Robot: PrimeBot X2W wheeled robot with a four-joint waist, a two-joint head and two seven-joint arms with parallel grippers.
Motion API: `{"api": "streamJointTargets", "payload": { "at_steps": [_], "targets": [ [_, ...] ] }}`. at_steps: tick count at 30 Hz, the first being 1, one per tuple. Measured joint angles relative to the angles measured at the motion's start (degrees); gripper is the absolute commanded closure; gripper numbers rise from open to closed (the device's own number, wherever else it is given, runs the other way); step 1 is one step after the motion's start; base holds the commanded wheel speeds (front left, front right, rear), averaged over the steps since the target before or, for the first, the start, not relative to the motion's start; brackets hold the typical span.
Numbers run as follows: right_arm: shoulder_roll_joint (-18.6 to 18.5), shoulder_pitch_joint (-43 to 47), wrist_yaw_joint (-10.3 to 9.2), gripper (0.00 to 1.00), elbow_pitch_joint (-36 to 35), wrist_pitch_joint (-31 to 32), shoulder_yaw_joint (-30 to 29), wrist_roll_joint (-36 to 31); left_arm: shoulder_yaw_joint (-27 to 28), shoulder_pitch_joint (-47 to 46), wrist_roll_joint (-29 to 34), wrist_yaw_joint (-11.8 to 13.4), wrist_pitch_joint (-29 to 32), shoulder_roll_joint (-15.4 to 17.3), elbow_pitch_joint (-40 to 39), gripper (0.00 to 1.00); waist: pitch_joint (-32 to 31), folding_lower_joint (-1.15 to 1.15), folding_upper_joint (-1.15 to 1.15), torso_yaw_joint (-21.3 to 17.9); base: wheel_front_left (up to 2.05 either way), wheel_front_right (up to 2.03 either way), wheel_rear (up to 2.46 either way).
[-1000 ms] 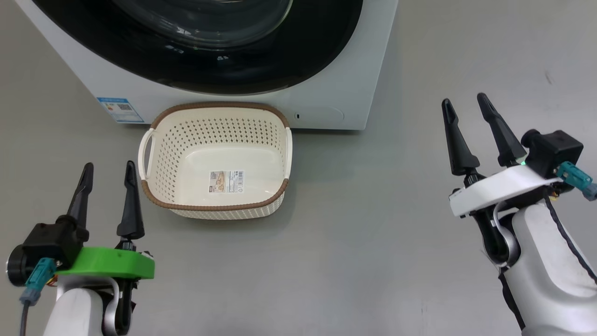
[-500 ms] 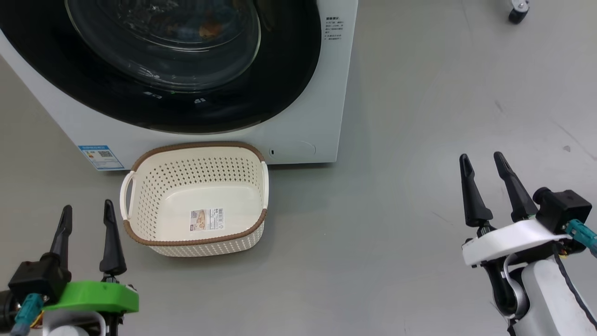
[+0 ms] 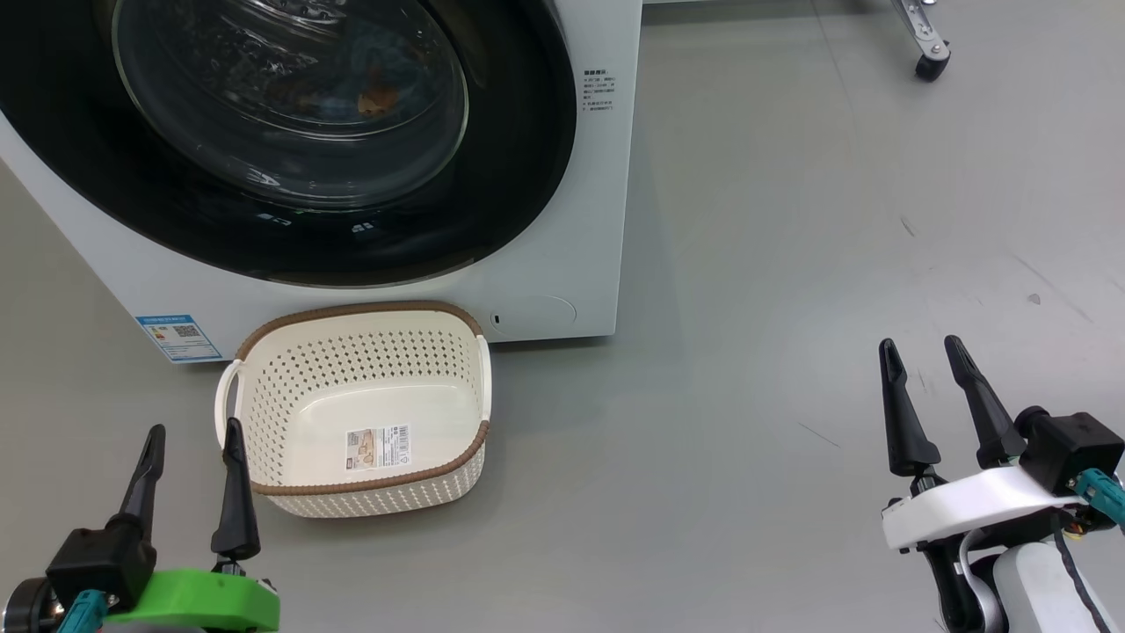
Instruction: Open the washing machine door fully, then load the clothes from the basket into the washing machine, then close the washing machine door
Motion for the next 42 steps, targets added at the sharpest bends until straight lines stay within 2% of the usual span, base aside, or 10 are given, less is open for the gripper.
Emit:
{"api": "streamJointTargets", "payload": {
  "at_steps": [38,39,42],
  "targets": [
    [1.88,5.06,0.75,0.0,-3.43,0.0,-1.41,-2.16,-2.24,3.36,0.01,-0.23,0.0,0.05,-1.55,0.0,-1.02,0.0,0.0,2.57,0.0,0.0,0.0],
    [1.89,5.06,0.84,1.0,-3.46,0.0,-1.43,-2.18,-2.19,3.36,0.18,-0.23,0.0,0.08,-1.68,1.0,-1.0,0.0,0.0,2.55,0.0,0.0,0.0],
    [2.33,5.73,0.92,1.0,-1.83,0.01,-1.14,-2.15,-2.48,3.44,0.04,-0.23,0.02,-0.49,0.12,1.0,-0.99,0.0,0.0,2.55,0.0,0.0,0.0]
  ]
}}
